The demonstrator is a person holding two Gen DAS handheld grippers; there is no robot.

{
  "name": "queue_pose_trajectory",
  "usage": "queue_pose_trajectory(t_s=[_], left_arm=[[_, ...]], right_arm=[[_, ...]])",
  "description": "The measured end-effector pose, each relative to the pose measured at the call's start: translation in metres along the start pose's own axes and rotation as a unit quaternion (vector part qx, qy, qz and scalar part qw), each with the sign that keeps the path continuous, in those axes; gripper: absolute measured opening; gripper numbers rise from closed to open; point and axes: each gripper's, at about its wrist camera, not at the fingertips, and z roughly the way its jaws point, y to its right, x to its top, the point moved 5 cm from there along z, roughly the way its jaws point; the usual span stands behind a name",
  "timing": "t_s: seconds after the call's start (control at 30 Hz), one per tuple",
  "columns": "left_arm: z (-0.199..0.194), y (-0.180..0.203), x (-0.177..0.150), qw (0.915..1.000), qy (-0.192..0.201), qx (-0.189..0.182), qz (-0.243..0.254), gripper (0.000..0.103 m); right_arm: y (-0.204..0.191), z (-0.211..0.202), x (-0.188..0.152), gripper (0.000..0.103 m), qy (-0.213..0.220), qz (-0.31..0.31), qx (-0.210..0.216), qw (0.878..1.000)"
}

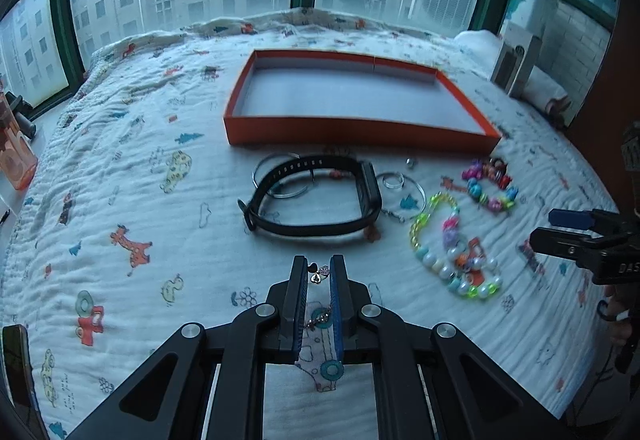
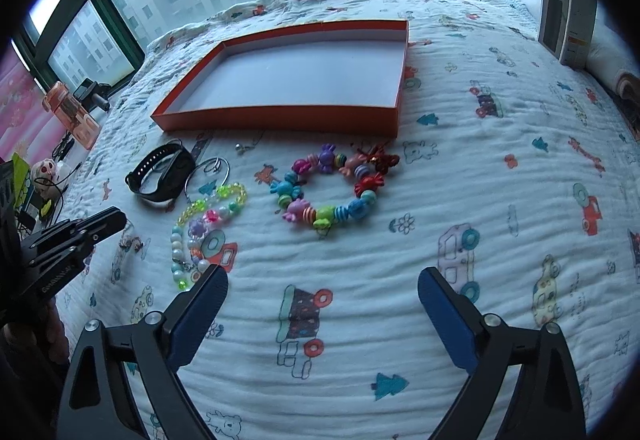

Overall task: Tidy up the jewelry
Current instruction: 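Grasp the colorful candy-bead bracelet with the right tool while the left tool holds the chain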

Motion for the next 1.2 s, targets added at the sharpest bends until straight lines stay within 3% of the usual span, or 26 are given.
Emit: queue_pose_trajectory(t_s=[0.33, 0.6, 0.97, 1.2], left_arm=[[-0.035, -0.018, 0.017, 0.9990, 0.039, -0.003, -0.021, 0.011], [-0.054, -0.023, 0.029, 0.9977, 0.061, -0.008, -0.028, 0.011], [-0.055, -0.015, 0.032, 0.9978, 0.061, -0.015, -0.022, 0.011], [-0.048, -0.021, 0.033, 0.9981, 0.055, -0.015, -0.025, 0.011]], right_arm=[[0.010, -0.001, 0.009, 0.091, 0.006, 0.005, -0.006, 1.000], [0.025, 0.001, 0.016, 0.076, 0.008, 0.028, -0.005, 1.000], [0.032, 0.018, 0.036, 0.045, 0.003, 0.020, -0.011, 1.000], [0.024, 0.019, 0.042, 0.040, 0.008, -0.004, -0.007, 1.000]])
